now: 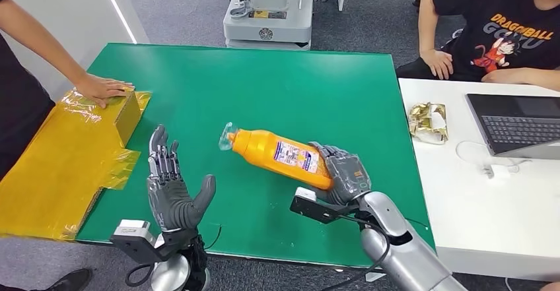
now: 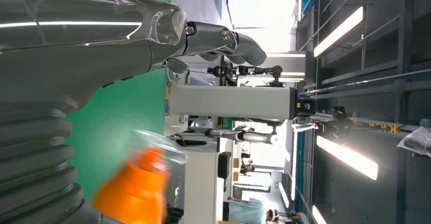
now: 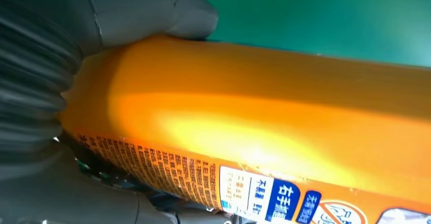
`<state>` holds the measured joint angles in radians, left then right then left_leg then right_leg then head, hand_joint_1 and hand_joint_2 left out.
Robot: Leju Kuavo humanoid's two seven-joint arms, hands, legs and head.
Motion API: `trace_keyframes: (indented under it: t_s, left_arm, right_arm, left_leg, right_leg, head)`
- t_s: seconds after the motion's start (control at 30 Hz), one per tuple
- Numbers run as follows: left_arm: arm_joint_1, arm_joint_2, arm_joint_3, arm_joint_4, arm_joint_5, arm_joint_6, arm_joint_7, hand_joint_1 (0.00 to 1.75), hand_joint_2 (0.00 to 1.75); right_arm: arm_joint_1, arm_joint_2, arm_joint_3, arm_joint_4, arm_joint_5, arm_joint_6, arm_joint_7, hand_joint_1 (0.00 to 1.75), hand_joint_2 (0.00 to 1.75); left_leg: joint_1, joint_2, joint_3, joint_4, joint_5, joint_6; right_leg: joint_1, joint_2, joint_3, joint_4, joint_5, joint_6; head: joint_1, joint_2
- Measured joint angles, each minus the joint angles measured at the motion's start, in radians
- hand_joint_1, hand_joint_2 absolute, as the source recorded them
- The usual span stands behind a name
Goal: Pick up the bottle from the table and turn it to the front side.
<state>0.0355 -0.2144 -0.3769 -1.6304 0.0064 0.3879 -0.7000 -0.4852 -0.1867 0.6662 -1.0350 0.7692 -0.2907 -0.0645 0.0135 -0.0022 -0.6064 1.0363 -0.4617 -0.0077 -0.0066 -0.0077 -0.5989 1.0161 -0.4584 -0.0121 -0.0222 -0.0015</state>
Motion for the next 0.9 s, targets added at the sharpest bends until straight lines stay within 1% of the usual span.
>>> trace_keyframes:
  t_s: [0.13, 0.23, 0.3, 0.43, 0.57, 0.73, 0.9]
  left_arm:
    - [0.000, -0.002, 0.000, 0.000, 0.003, 0.001, 0.000, 0.00, 1.75]
    - [-0.001, -0.002, 0.000, 0.000, 0.017, 0.002, 0.000, 0.00, 1.75]
    - [-0.003, -0.002, 0.000, 0.000, 0.024, 0.000, 0.000, 0.00, 1.75]
    - [-0.009, 0.000, 0.000, 0.003, 0.045, -0.026, 0.017, 0.00, 1.75]
    - [-0.041, 0.003, -0.005, 0.034, 0.080, -0.108, 0.100, 0.00, 1.75]
    - [-0.105, 0.012, -0.020, 0.096, 0.103, -0.228, 0.150, 0.00, 1.75]
    - [-0.150, 0.018, -0.026, 0.135, 0.115, -0.289, 0.177, 0.00, 1.75]
  right_arm:
    - [0.098, 0.040, -0.086, -0.086, -0.014, -0.111, -0.043, 1.75, 1.75]
    - [0.158, 0.061, -0.127, -0.127, -0.036, -0.155, -0.084, 1.75, 1.75]
    - [0.184, 0.072, -0.144, -0.145, -0.042, -0.168, -0.099, 1.75, 1.75]
    - [0.211, 0.087, -0.161, -0.161, -0.056, -0.176, -0.118, 1.75, 1.75]
    - [0.227, 0.097, -0.167, -0.165, -0.066, -0.188, -0.140, 1.75, 1.75]
    - [0.228, 0.109, -0.165, -0.154, -0.031, -0.139, -0.152, 1.75, 1.75]
    - [0.213, 0.129, -0.156, -0.131, -0.011, -0.103, -0.153, 1.75, 1.75]
  left_leg:
    - [0.000, 0.000, 0.000, 0.000, 0.000, 0.000]
    - [0.000, 0.000, 0.000, 0.000, 0.000, 0.000]
    - [0.000, 0.001, 0.000, 0.000, -0.001, 0.000]
    - [0.000, 0.001, 0.000, 0.000, -0.001, 0.000]
    - [0.000, 0.001, 0.000, 0.000, 0.000, 0.000]
    - [0.000, 0.001, 0.000, 0.000, 0.000, 0.000]
    - [0.000, 0.001, 0.000, 0.000, 0.000, 0.000]
  right_leg:
    - [0.000, 0.000, 0.000, 0.000, 0.000, 0.000]
    - [0.000, 0.000, 0.000, 0.000, 0.000, 0.001]
    - [0.000, 0.001, 0.000, 0.000, 0.000, 0.001]
    - [0.000, 0.001, 0.000, -0.001, 0.000, 0.001]
    - [0.000, 0.001, 0.000, 0.000, 0.000, 0.001]
    - [0.000, 0.001, 0.000, 0.000, 0.000, 0.000]
    - [0.000, 0.001, 0.000, 0.000, 0.000, 0.000]
  head:
    - [0.000, 0.000]
    - [0.000, 0.000]
    - [0.000, 0.000]
    - [0.000, 0.000]
    - [0.000, 0.000]
    - [0.000, 0.000]
    - [0.000, 0.000]
